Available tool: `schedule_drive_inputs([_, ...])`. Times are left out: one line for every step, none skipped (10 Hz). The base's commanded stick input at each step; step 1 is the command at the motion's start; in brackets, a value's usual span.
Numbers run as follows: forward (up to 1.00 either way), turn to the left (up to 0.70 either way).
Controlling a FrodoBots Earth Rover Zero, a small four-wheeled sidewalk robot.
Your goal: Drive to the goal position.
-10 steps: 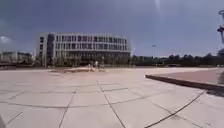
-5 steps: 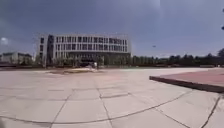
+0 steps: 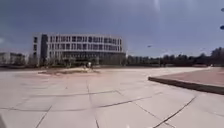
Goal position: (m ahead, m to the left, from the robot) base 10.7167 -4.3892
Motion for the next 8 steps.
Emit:
schedule_drive_inputs([0.85,0.00])
schedule_drive_inputs([0.85,0.00])
schedule_drive_inputs([0.85,0.00])
schedule_drive_inputs([0.85,0.00])
schedule_drive_inputs([0.85,0.00])
schedule_drive_inputs([0.85,0.00])
schedule_drive_inputs([0.85,0.00])
schedule_drive_inputs([0.85,0.00])
